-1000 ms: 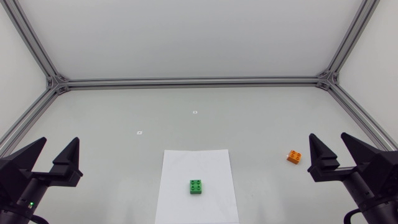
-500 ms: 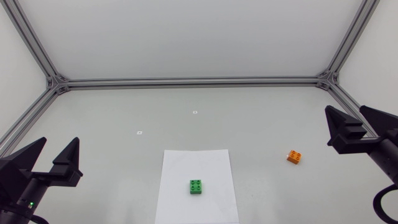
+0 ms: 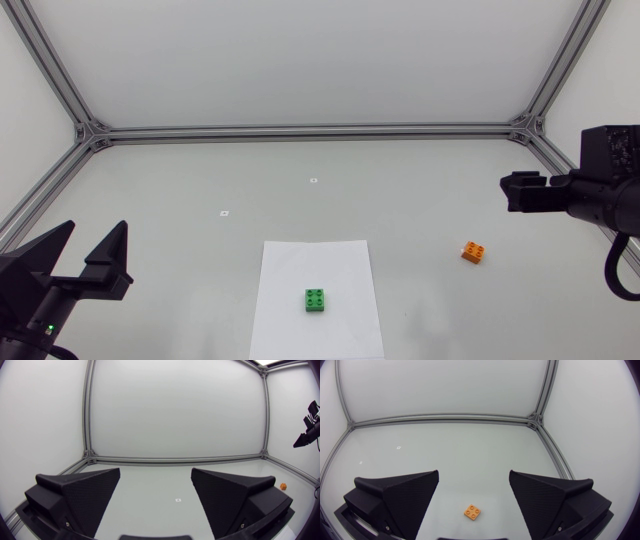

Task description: Pick up the orange 2x2 brick with the right arm and stack it on top of the green 2x2 brick in the center

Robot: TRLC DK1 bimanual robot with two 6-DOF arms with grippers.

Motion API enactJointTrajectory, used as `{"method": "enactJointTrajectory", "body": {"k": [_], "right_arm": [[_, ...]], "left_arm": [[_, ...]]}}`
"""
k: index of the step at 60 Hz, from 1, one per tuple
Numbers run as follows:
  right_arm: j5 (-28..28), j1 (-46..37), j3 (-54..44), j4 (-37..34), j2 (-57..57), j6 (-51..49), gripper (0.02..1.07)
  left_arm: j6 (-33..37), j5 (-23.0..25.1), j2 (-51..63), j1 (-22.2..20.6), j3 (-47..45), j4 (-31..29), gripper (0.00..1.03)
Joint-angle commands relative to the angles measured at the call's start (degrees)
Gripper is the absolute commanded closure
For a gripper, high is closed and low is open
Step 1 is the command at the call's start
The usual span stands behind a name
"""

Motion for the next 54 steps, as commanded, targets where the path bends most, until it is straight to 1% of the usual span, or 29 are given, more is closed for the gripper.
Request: {"method": "enactJointTrajectory", "body": {"k": [1,6,12,22,30,36,39,47,49,54], "right_arm": [[-0.35,-0.85,2.14,-1.68,4.77,-3.33,0.07],[-2.63,-1.81,2.93,-1.85,8.64,-6.14,0.07],[-3.07,-2.43,4.25,-2.47,13.65,-9.65,0.07],[-6.59,-6.21,8.65,-4.75,22.26,-12.64,0.07],[-8.52,-8.41,12.25,-7.39,30.52,-18.09,0.07],[-13.8,-10.69,13.04,-6.69,34.04,-24.24,0.07],[-13.45,-10.69,13.65,-6.86,35.53,-28.64,0.07],[-9.31,-10.25,18.05,-10.2,40.54,-37.51,0.07],[-7.47,-10.08,20.16,-12.58,42.13,-39.54,0.07],[-6.5,-9.9,23.5,-17.15,44.76,-43.05,0.07]], "left_arm": [[0.33,0.16,-0.32,0.05,-2.35,-0.65,0.04],[0.33,0.16,-0.32,0.05,-2.35,-0.65,0.04],[0.33,0.16,-0.32,0.05,-2.35,-0.65,0.04],[0.33,0.16,-0.23,0.05,-2.35,-0.65,0.04],[0.33,0.16,-0.32,0.05,-2.35,-0.65,0.04],[0.33,0.16,-0.32,0.05,-2.35,-0.65,0.04],[0.33,0.16,-0.32,0.05,-2.35,-0.65,0.04],[0.33,0.16,-0.32,0.05,-2.35,-0.65,0.04],[0.33,0.16,-0.32,0.05,-2.35,-0.65,0.04],[0.33,0.16,-0.32,0.05,-2.35,-0.65,0.04]]}}
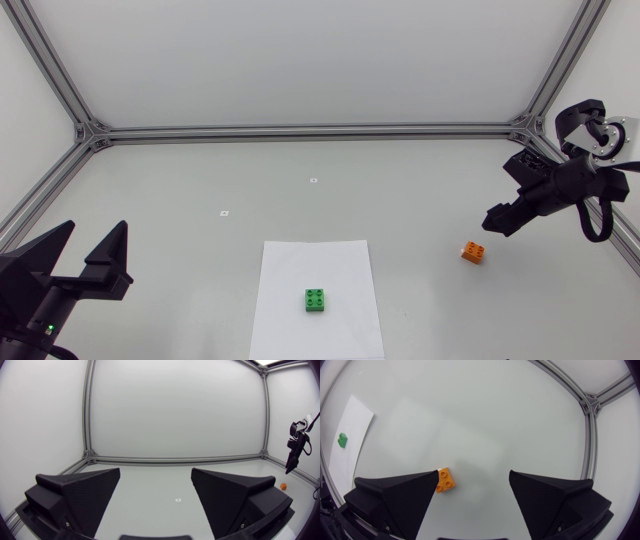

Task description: Pick up the orange 2x2 brick with the right arm and stack it on top of the green 2x2 brick in the center

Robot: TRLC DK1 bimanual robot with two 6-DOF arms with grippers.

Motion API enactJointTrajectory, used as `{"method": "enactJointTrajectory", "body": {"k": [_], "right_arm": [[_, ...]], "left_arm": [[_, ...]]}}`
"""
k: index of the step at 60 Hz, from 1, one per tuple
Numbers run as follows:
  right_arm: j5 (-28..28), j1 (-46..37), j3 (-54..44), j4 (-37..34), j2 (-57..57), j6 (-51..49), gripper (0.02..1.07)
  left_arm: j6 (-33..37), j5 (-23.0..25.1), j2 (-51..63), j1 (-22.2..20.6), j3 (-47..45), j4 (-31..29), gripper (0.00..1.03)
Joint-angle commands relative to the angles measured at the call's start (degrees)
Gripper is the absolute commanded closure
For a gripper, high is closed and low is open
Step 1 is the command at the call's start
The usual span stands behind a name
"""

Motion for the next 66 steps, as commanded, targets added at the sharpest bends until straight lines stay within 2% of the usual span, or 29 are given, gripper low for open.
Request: {"method": "enactJointTrajectory", "body": {"k": [1,4,9,29,66], "right_arm": [[1.35,0.42,4.22,-3.75,3.08,-6.33,0.07],[1.61,0.42,6.16,-7.09,4.4,-8.27,0.07],[-1.03,-0.2,9.32,-12.19,6.42,-11.43,0.07],[-0.15,0.5,13.01,-19.92,9.59,-18.9,0.07],[3.72,6.39,4.4,-14.04,7.21,-20.48,0.07]], "left_arm": [[0.33,0.16,-0.32,0.05,-2.35,-0.65,0.04],[0.33,0.16,-0.32,0.05,-2.35,-0.65,0.04],[0.33,0.16,-0.32,0.05,-2.35,-0.65,0.04],[0.33,0.16,-0.32,0.05,-2.35,-0.65,0.04],[0.33,0.16,-0.32,0.05,-2.35,-0.65,0.04]]}}
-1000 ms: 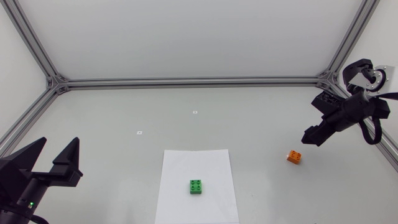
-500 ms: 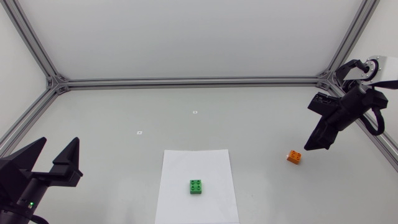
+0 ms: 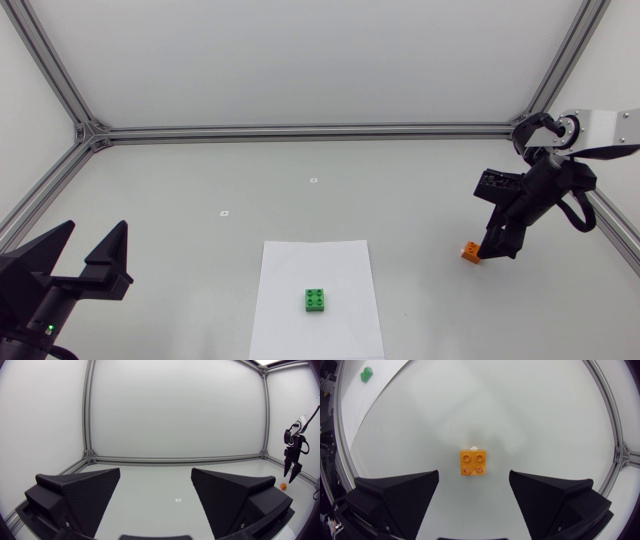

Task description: Pick up the orange 2x2 brick with the right arm and stack it on top of the green 2x2 brick in the center

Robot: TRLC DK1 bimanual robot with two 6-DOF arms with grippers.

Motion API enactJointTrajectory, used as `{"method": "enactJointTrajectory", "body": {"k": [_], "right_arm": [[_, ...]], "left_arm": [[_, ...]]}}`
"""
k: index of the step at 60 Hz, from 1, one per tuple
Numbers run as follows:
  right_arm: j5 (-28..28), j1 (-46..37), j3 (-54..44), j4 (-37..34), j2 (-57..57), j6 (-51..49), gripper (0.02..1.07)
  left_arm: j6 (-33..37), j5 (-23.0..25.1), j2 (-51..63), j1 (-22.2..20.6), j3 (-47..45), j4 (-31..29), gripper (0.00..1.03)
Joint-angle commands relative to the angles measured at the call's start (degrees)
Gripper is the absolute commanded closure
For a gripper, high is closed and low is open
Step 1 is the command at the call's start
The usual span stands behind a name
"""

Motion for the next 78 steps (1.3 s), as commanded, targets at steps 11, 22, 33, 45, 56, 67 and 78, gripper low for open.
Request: {"method": "enactJointTrajectory", "body": {"k": [11,22,33,45,56,67,78], "right_arm": [[1.43,1.94,-1.99,2.43,0.16,-0.2,0.07],[1.78,1.68,-1.72,3.05,1.21,-0.64,0.07],[1.87,1.41,-2.25,3.57,2.09,-1.69,0.07],[1.96,1.68,-2.69,4.45,3.76,-1.96,0.07],[2.05,1.76,-3.13,5.86,5.43,-2.04,0.07],[1.96,1.59,-3.04,6.04,6.49,-2.22,0.09],[1.87,1.59,-2.43,6.65,7.28,-2.31,0.1]], "left_arm": [[0.33,0.16,-0.32,0.05,-2.35,-0.65,0.04],[0.33,0.16,-0.32,0.05,-2.35,-0.65,0.04],[0.33,0.16,-0.32,0.05,-2.35,-0.65,0.04],[0.33,0.16,-0.32,0.05,-2.35,-0.65,0.04],[0.33,0.16,-0.32,0.05,-2.35,-0.65,0.04],[0.33,0.16,-0.32,0.05,-2.35,-0.65,0.04],[0.33,0.16,-0.32,0.05,-2.35,-0.65,0.04]]}}
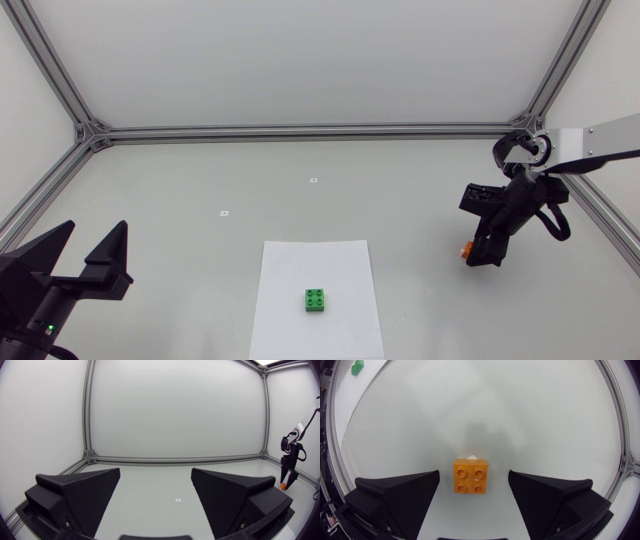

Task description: Pick up the orange 2x2 brick with the right arm and stack it on top of the green 2x2 brick in the center

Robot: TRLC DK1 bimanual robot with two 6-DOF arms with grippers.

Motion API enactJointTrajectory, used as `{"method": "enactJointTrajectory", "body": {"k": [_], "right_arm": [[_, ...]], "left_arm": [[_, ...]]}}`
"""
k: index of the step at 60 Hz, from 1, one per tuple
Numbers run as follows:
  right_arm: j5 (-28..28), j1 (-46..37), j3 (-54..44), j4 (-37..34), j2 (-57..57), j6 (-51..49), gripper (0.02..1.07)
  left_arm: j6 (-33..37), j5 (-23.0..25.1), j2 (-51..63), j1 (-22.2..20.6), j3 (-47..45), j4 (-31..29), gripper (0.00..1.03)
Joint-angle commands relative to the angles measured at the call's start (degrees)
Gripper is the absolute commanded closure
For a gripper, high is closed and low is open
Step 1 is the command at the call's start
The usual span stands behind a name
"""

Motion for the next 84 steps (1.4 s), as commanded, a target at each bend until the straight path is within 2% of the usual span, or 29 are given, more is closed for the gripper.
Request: {"method": "enactJointTrajectory", "body": {"k": [1,11,30,37,65,68,72,74,84], "right_arm": [[0.25,0.17,-0.54,-0.08,1.42,-1.94,0.1],[0.25,0.26,-0.11,-0.26,2.04,-1.85,0.17],[0.25,0.52,0.86,-0.52,2.39,-1.85,0.45],[0.25,0.61,1.48,-1.14,2.21,-1.85,0.48],[0.25,0.87,1.39,-2.1,1.51,-1.85,0.48],[0.25,0.96,1.3,-2.1,1.51,-1.85,0.52],[0.25,1.05,1.13,-2.1,1.51,-1.85,0.52],[-0.19,1.14,1.39,-2.28,1.51,-1.67,0.59],[-0.19,1.05,1.56,-2.98,1.77,-1.76,0.59]], "left_arm": [[0.31,0.16,-0.32,0.05,-2.35,-0.65,0.04],[0.31,0.16,-0.32,0.05,-2.35,-0.65,0.04],[0.31,0.16,-0.32,0.05,-2.35,-0.65,0.04],[0.31,0.16,-0.32,0.05,-2.35,-0.65,0.04],[0.31,0.16,-0.32,0.05,-2.35,-0.65,0.04],[0.31,0.16,-0.32,0.05,-2.35,-0.65,0.04],[0.31,0.16,-0.32,0.05,-2.35,-0.65,0.04],[0.31,0.16,-0.32,0.05,-2.35,-0.65,0.04],[0.31,0.16,-0.32,0.05,-2.35,-0.65,0.04]]}}
